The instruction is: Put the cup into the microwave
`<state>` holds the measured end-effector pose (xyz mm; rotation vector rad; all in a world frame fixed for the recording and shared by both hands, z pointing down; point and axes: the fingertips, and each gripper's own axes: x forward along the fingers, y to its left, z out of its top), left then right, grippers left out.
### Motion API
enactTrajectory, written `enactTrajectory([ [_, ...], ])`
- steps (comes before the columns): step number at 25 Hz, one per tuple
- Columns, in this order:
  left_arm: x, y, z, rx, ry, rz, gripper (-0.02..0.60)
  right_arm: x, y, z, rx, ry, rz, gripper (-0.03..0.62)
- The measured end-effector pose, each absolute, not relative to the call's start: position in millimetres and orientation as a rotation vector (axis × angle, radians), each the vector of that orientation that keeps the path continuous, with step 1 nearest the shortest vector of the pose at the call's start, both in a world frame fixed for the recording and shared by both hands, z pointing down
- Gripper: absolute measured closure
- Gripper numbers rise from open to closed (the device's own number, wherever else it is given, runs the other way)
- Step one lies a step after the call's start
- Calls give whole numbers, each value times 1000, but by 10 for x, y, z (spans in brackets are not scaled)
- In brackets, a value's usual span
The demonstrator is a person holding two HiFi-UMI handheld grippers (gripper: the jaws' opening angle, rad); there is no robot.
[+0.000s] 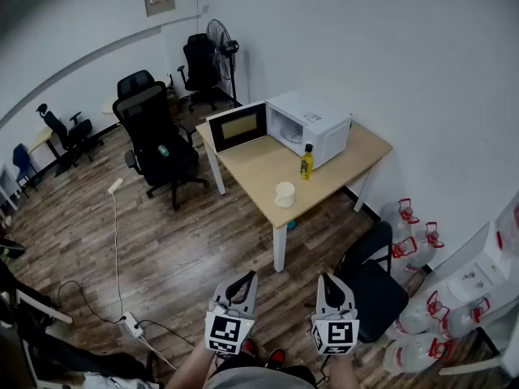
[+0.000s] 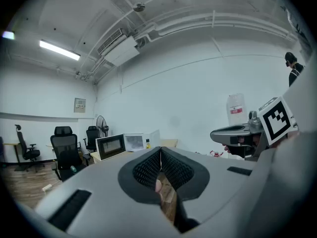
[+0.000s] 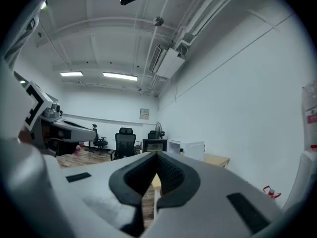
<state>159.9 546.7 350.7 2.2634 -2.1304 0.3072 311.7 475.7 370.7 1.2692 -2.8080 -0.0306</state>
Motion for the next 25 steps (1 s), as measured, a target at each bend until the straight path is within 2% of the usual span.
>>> enactTrajectory([
  [13,1596,5102,3553,2260,-2122,297,557,3051,4411,3792,1248,-2794,-16,577],
  [25,1012,3905,3640,2341,-2030,307,557,2607,3449,3893,1378,-2724,-8,577],
])
